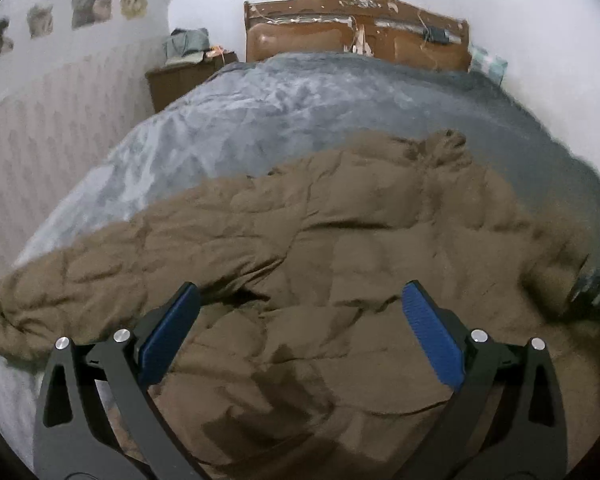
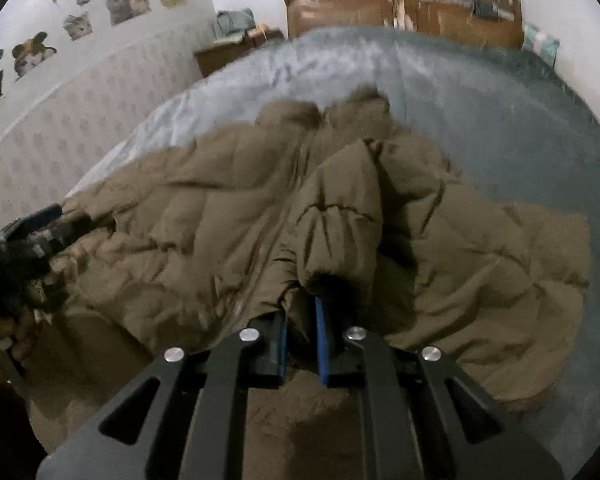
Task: Fold large clothes
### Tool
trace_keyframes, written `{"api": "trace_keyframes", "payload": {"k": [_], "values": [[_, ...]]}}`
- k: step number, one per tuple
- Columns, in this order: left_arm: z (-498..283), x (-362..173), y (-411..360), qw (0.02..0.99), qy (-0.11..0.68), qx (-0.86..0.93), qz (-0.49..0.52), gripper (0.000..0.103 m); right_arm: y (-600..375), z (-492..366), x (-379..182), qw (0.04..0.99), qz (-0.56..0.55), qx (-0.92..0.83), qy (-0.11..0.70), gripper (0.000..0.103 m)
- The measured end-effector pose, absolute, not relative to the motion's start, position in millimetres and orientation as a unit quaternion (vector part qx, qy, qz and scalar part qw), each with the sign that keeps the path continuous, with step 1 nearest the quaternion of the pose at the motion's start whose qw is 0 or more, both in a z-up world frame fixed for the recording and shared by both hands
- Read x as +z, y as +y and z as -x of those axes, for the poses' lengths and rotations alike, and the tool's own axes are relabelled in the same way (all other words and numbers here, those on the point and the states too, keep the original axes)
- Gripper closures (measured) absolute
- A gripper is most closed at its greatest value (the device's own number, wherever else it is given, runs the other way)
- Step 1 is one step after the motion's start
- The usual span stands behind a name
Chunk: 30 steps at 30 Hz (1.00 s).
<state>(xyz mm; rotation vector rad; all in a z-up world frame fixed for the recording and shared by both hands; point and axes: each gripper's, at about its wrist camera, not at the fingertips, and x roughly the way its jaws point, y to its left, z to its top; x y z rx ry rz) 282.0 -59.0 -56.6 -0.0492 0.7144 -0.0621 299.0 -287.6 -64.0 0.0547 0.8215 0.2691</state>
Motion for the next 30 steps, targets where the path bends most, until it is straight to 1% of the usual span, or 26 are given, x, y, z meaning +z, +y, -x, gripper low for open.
{"api": "trace_keyframes", "payload": {"k": [2,5,8,13,18,20,22,24,26,27,28,30], "values": [[-283,-56,-64,0.934,0.353,-0.049,0.038,0.003,-293,-299,-65,0.907,-0.041,0.143,0.393,0.091],[-284,-58,-85,0.930,0.360,-0.076,0.022,0.003,-304,-288,-59,0.907,-0.083,0.194,0.365,0.091],[-284,-60,-103,0.925,0.363,-0.109,0.014,0.003,-304,-281,-50,0.897,-0.099,0.255,0.348,0.091],[-278,-57,-105,0.917,0.363,-0.159,0.049,0.003,-272,-263,-43,0.883,-0.053,0.326,0.333,0.092],[-277,-57,-95,0.908,0.363,-0.184,0.099,0.003,-258,-254,-40,0.872,-0.041,0.365,0.325,0.091],[-275,-58,-96,0.903,0.362,-0.204,0.107,0.011,-259,-248,-40,0.867,-0.037,0.373,0.327,0.091],[-273,-59,-100,0.894,0.368,-0.231,0.112,0.024,-257,-243,-41,0.867,-0.029,0.370,0.332,0.091],[-272,-58,-102,0.887,0.370,-0.250,0.119,0.027,-258,-244,-42,0.867,-0.030,0.368,0.335,0.091],[-271,-57,-102,0.880,0.371,-0.263,0.134,0.025,-259,-245,-41,0.868,-0.032,0.365,0.336,0.091],[-270,-57,-99,0.878,0.370,-0.267,0.146,0.016,-261,-245,-41,0.869,-0.034,0.363,0.336,0.091],[-269,-57,-95,0.874,0.368,-0.270,0.164,0.003,-261,-246,-40,0.870,-0.036,0.361,0.335,0.091],[-267,-58,-92,0.870,0.367,-0.274,0.181,0.003,-262,-247,-39,0.871,-0.040,0.359,0.335,0.091]]}}
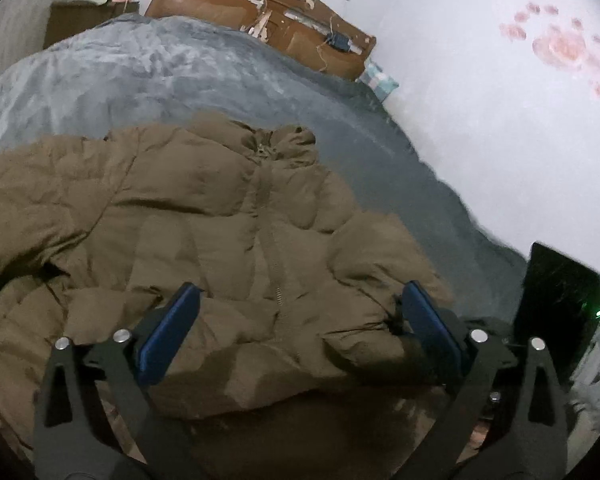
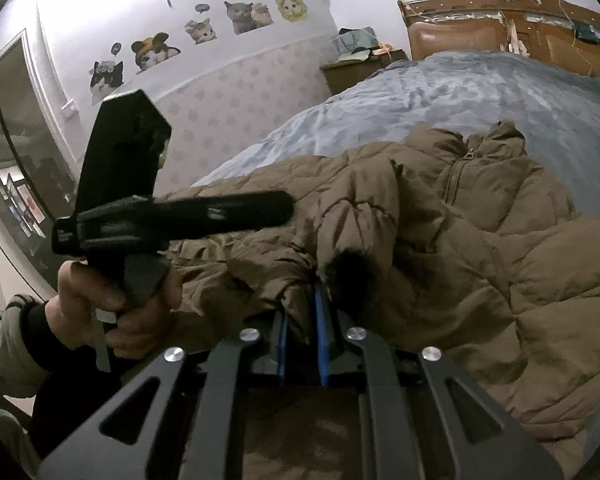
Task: Fold large clothes
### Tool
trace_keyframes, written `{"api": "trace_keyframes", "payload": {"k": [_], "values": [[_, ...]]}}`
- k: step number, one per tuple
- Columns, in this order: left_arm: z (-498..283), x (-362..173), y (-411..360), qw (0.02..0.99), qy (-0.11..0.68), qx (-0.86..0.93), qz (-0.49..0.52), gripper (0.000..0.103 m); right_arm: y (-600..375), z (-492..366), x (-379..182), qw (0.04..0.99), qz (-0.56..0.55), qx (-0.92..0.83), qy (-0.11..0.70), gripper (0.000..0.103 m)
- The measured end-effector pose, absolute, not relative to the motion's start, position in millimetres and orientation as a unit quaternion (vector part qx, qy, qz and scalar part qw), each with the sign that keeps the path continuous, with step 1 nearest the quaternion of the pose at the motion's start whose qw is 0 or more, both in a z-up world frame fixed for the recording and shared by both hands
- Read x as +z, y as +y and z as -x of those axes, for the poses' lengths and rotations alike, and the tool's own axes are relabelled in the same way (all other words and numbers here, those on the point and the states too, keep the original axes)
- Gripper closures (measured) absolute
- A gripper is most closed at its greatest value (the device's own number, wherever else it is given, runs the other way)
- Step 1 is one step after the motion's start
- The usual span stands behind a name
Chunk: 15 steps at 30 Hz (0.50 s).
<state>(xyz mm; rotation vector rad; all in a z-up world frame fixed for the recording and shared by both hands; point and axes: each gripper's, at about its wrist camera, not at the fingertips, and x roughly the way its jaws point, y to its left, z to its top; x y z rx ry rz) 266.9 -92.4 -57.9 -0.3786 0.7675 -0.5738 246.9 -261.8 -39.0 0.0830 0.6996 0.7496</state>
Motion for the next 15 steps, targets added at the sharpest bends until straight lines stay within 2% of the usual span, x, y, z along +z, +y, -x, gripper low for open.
{"api": "trace_keyframes", "payload": {"k": [2,3,5,6,7,11,12,13,15], "values": [[-266,-60,-96,0.872,0.372,-0.269,0.170,0.004,-263,-248,-39,0.870,-0.046,0.359,0.334,0.091],[-264,-62,-102,0.874,0.375,-0.266,0.154,0.007,-262,-248,-38,0.869,-0.049,0.362,0.333,0.091],[-265,-61,-112,0.875,0.381,-0.268,0.130,0.031,-260,-248,-37,0.870,-0.052,0.360,0.333,0.089],[-264,-61,-117,0.876,0.380,-0.272,0.119,0.063,-259,-248,-38,0.870,-0.049,0.359,0.336,0.089],[-266,-61,-120,0.872,0.387,-0.278,0.116,0.099,-256,-247,-40,0.868,-0.044,0.360,0.339,0.089],[-258,-56,-122,0.887,0.366,-0.270,0.083,0.103,-249,-243,-41,0.870,-0.027,0.357,0.340,0.088],[-257,-54,-119,0.890,0.361,-0.265,0.085,0.103,-251,-243,-39,0.872,-0.028,0.353,0.339,0.084],[-257,-53,-114,0.895,0.356,-0.254,0.086,0.103,-253,-242,-38,0.874,-0.031,0.350,0.336,0.077],[-261,-53,-98,0.903,0.356,-0.218,0.097,0.103,-263,-241,-34,0.881,-0.045,0.339,0.327,0.016]]}}
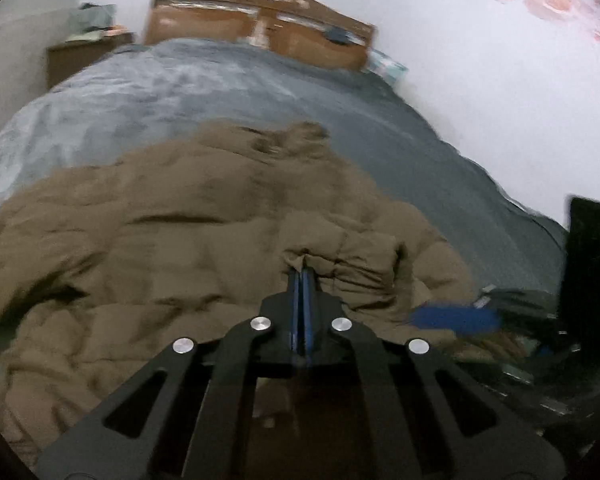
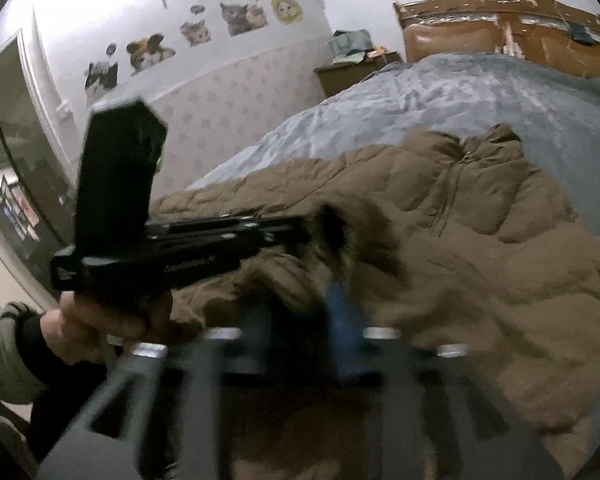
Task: Fold large clothes
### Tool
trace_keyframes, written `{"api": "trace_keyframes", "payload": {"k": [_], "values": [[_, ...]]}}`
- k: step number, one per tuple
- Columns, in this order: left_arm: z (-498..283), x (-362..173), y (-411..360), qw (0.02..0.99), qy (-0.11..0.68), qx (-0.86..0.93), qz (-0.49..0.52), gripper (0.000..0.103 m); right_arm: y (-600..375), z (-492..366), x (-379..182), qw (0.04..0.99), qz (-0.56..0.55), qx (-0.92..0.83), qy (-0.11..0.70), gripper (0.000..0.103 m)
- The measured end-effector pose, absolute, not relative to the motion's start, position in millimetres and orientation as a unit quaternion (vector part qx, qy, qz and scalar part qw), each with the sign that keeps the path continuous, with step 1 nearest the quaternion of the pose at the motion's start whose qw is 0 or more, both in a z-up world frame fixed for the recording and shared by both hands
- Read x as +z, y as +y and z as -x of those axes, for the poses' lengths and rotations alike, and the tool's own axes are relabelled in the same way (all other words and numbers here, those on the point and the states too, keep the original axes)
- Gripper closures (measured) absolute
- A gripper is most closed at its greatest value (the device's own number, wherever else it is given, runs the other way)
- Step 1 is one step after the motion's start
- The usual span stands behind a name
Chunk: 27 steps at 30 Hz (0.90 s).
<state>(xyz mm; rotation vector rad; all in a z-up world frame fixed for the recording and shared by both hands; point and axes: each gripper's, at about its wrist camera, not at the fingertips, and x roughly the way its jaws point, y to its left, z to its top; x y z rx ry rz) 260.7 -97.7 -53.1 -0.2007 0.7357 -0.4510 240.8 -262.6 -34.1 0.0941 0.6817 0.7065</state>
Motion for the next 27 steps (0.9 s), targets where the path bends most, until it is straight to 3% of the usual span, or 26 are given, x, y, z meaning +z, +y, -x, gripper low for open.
{"api": "trace_keyframes", "payload": {"k": [1,7,9,11,12,20,27], "values": [[-264,-55,-92,0.904,0.359,-0.207,0.104,0.103,-271,-239,-31,0.892,-0.055,0.321,0.314,0.012],[-277,-63,-52,0.908,0.379,-0.136,0.121,0.103,-332,-245,-24,0.928,-0.114,0.185,0.302,0.012],[-281,-67,-42,0.908,0.389,-0.100,0.122,0.097,-347,-252,-31,0.933,-0.118,0.117,0.320,0.012],[-285,-72,-28,0.902,0.406,-0.062,0.130,0.043,-363,-257,-38,0.931,-0.126,0.067,0.335,0.012],[-285,-75,-21,0.900,0.411,-0.045,0.141,0.003,-371,-258,-39,0.931,-0.133,0.045,0.336,0.012],[-266,-55,-9,0.902,0.391,-0.075,0.167,0.003,-412,-277,-49,0.926,-0.145,-0.027,0.348,0.012],[-280,-78,-75,0.891,0.443,-0.085,0.039,0.003,-420,-312,-83,0.899,-0.143,-0.020,0.413,0.012]]}}
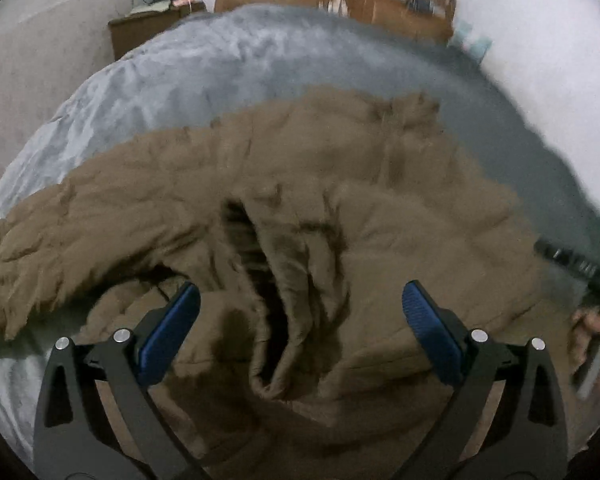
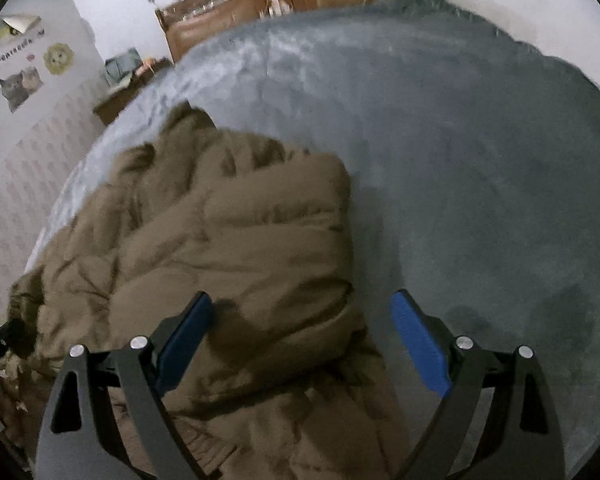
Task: Fold large clothes
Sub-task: 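Grasp the jacket fabric with the left tool and smooth it flat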
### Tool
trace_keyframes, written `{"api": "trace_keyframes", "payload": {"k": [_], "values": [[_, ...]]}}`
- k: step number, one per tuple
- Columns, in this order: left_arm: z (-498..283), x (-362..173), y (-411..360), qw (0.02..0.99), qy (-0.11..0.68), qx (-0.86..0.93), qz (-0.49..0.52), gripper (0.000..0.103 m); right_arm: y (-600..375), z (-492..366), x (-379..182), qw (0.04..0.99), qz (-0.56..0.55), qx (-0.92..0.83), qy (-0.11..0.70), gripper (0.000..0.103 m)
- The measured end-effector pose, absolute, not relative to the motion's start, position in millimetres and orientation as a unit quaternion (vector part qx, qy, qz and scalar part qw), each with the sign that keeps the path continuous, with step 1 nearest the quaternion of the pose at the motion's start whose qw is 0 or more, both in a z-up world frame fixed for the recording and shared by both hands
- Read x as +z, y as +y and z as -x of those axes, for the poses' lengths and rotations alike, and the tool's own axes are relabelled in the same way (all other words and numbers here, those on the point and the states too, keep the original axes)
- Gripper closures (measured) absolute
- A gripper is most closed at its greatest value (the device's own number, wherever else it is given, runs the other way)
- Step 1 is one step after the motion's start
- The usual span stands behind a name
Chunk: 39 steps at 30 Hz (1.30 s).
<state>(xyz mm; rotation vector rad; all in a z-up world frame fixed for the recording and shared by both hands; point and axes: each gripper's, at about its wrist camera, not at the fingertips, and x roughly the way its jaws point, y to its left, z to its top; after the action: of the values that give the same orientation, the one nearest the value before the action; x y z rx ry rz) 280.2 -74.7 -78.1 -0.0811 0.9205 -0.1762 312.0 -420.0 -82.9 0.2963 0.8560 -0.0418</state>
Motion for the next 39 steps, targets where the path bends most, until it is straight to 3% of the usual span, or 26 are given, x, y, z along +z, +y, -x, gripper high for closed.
{"api": "trace_keyframes", "payload": {"k": [2,3,4,5,6,7,10,13,17,18,20,21,22,23,25,27,30,37,38,39], "values": [[-288,-91,-79,0.881,0.466,-0.073,0.024,0.003,-420,-319,-93,0.892,-0.151,-0.016,0.426,0.012],[-293,-94,-78,0.880,0.469,-0.069,0.031,0.004,-422,-322,-97,0.887,-0.164,-0.008,0.433,0.021],[-297,-94,-80,0.881,0.467,-0.070,0.040,0.021,-421,-324,-101,0.884,-0.171,0.000,0.436,0.054],[-300,-93,-78,0.881,0.465,-0.074,0.047,0.036,-419,-326,-104,0.880,-0.176,0.013,0.442,0.061],[-305,-93,-78,0.879,0.468,-0.083,0.050,0.073,-414,-329,-107,0.878,-0.167,0.017,0.449,0.072],[-308,-93,-79,0.877,0.470,-0.087,0.047,0.089,-408,-328,-106,0.882,-0.153,0.018,0.446,0.081],[-325,-83,-83,0.893,0.444,-0.067,-0.006,0.093,-403,-319,-90,0.897,-0.148,0.021,0.416,0.089],[-342,-61,-83,0.917,0.395,-0.037,-0.048,0.093,-396,-306,-64,0.922,-0.128,0.015,0.366,0.090],[-370,-45,-82,0.923,0.374,0.005,-0.095,0.088,-372,-300,-50,0.942,-0.057,0.011,0.331,0.089],[-372,-48,-79,0.919,0.383,0.011,-0.099,0.083,-369,-302,-53,0.942,-0.051,0.010,0.333,0.083],[-387,-74,-70,0.893,0.432,0.043,-0.114,0.070,-367,-311,-67,0.931,-0.052,0.010,0.360,0.060],[-391,-87,-64,0.883,0.453,0.053,-0.112,0.055,-370,-316,-78,0.922,-0.064,0.013,0.381,0.046],[-392,-98,-57,0.875,0.469,0.054,-0.108,0.044,-377,-318,-81,0.919,-0.073,0.014,0.387,0.039],[-391,-104,-53,0.872,0.474,0.053,-0.105,0.040,-386,-317,-81,0.918,-0.093,0.016,0.386,0.037],[-383,-106,-42,0.878,0.464,0.065,-0.100,0.015,-415,-310,-73,0.921,-0.143,-0.006,0.361,0.020],[-371,-99,-29,0.886,0.456,0.060,-0.069,0.013,-448,-305,-71,0.913,-0.206,-0.033,0.350,0.013],[-352,-84,-13,0.892,0.449,0.048,-0.011,0.013,-481,-318,-103,0.861,-0.308,-0.006,0.406,0.013],[-286,-52,23,0.906,0.419,0.044,0.050,0.004,-445,-338,-135,0.821,-0.297,0.076,0.482,0.013],[-280,-53,25,0.903,0.422,0.039,0.066,0.004,-441,-339,-137,0.818,-0.294,0.079,0.487,0.016],[-282,-56,24,0.902,0.424,0.037,0.070,0.004,-435,-339,-136,0.819,-0.284,0.085,0.491,0.037]]}}
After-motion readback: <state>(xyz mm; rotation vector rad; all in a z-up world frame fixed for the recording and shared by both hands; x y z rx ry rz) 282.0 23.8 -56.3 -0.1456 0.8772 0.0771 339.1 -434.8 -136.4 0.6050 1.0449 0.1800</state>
